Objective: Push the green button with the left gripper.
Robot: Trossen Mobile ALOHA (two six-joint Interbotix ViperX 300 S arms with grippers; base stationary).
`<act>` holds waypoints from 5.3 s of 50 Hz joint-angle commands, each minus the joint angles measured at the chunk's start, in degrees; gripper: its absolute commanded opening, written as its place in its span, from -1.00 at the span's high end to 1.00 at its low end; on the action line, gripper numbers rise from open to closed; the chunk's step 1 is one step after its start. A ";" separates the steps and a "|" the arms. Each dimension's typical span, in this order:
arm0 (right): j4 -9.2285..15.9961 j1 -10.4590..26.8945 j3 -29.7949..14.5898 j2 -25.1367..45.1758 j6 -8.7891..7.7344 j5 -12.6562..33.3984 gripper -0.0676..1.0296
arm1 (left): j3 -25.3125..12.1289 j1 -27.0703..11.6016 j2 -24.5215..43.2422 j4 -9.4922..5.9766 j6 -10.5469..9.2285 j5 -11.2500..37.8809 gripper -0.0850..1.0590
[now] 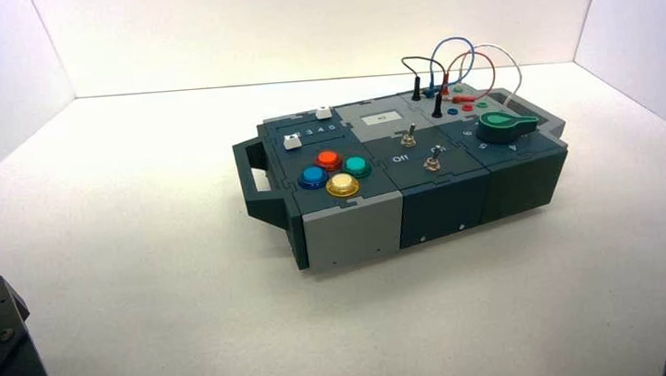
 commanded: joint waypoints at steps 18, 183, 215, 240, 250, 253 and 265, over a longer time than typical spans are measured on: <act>0.09 -0.44 -0.79 0.44 0.35 -0.35 0.92 | -0.79 0.09 1.41 -0.53 -0.09 -0.70 0.91; 0.18 -3.43 -0.79 1.05 0.53 -0.09 0.92 | -41.75 -33.05 90.18 2.29 5.19 25.40 0.91; 0.18 -3.43 -0.79 0.70 0.53 -0.09 0.92 | -43.59 -33.66 88.68 2.37 5.19 25.14 0.91; 0.35 -3.43 -0.79 -0.44 0.62 -0.09 0.92 | -46.41 -33.57 82.62 2.37 4.57 22.41 0.91; 0.35 -3.43 -0.79 -0.35 0.62 -0.09 0.92 | -46.41 -33.57 79.89 2.37 4.04 21.97 0.91; 0.35 -3.43 -0.79 -0.44 0.62 -0.18 0.92 | -46.32 -33.40 78.66 2.37 4.04 21.80 0.91; 0.35 -3.43 -0.70 -0.44 0.62 -0.18 0.92 | -45.53 -33.13 76.29 2.37 4.04 21.36 0.91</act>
